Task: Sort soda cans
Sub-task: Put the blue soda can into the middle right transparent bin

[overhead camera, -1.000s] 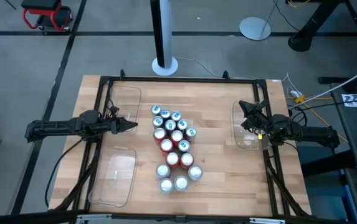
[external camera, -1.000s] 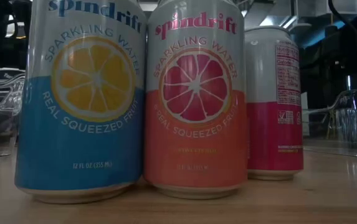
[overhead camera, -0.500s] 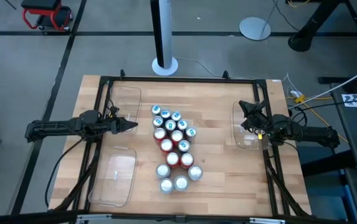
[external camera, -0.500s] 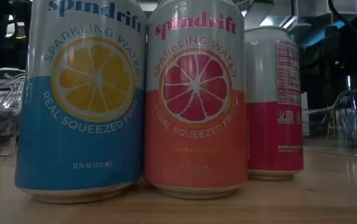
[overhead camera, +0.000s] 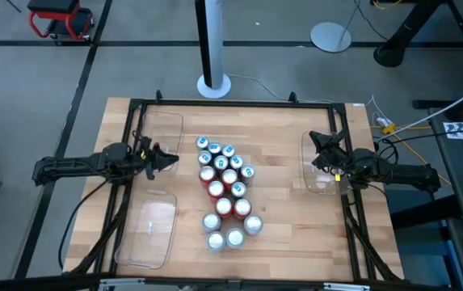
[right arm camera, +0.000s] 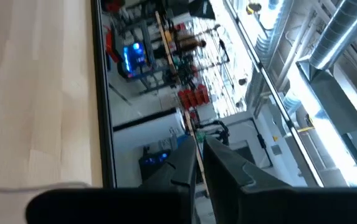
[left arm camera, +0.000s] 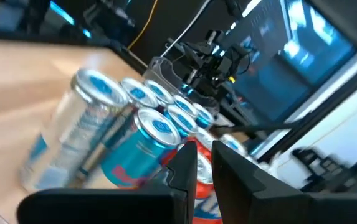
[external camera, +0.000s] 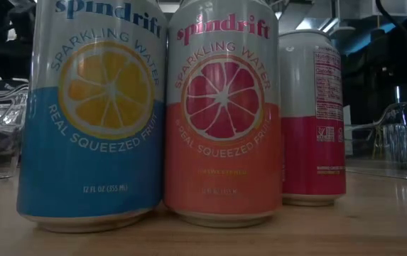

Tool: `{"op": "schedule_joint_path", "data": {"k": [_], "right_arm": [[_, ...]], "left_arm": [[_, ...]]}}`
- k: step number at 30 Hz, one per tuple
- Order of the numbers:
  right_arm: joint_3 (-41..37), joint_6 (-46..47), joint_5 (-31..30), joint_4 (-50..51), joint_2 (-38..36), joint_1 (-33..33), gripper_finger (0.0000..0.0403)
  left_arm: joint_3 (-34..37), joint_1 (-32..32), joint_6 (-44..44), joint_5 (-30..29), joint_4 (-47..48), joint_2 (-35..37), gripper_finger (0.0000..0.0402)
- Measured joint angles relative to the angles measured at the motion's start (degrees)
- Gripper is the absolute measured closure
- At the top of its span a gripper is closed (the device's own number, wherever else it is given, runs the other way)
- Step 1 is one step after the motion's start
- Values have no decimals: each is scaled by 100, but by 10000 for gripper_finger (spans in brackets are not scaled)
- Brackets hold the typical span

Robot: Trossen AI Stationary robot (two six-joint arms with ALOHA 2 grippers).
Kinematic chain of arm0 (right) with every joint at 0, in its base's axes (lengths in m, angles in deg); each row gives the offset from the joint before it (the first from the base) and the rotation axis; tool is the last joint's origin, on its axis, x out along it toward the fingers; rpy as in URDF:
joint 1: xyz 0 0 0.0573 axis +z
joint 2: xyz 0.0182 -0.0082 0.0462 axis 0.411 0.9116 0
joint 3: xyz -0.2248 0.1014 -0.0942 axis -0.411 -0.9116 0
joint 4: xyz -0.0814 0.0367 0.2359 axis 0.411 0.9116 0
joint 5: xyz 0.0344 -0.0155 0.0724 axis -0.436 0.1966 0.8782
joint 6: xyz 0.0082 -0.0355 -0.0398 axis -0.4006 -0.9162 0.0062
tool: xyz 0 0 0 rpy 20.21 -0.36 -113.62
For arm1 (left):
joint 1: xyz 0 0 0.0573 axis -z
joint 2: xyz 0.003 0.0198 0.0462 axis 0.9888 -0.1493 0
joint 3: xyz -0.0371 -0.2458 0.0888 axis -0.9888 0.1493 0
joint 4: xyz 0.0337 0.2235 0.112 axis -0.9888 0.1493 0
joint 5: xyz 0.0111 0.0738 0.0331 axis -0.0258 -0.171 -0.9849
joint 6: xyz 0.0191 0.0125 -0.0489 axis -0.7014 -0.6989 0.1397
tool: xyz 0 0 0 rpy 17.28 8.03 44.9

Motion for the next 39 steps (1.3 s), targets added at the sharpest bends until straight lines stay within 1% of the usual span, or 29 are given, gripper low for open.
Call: {"op": "schedule_joint_path", "data": {"k": [3, 6, 11, 12, 14, 17, 19, 22, 25, 29, 34, 39], "right_arm": [[-15, 254, 369, -170, 2, -2, 370], [-10, 232, 775, -289, -1, 0, 370], [-8, 252, 870, -280, 0, -2, 370], [-8, 254, 968, -281, 0, -1, 370], [-4, 252, 1423, -327, 0, -2, 370], [-4, 281, 2196, -564, 2, 0, 370], [5, 383, 2609, -798, 6, 0, 370], [11, 563, 3004, -1138, 179, 0, 370], [67, 751, 3147, -1465, 592, -1, 370], [535, 838, 3199, -1509, 1442, 0, 370], [1465, 796, 3199, -1607, 2805, -1, 370], [2591, 546, 3395, -1504, 4160, 0, 370]], "left_arm": [[0, -2, -847, -9, -18, 0, 361], [0, -2, -1771, -22, -112, 0, 361], [0, -2, -2950, -42, -321, 0, 361], [0, -2, -3157, -44, -338, 0, 361], [0, -2, -3573, -52, -474, -2, 361], [0, -2, -3929, -128, -781, 0, 361], [0, -2, -3954, -136, -922, 0, 361], [0, -2, -4012, -198, -937, -2, 361], [0, -2, -4164, -339, -1031, -1, 361], [0, -2, -4380, -378, -1362, 0, 361], [0, -2, -4358, -556, -1968, 0, 361], [0, -4, -4664, -564, -2229, 0, 361]]}}
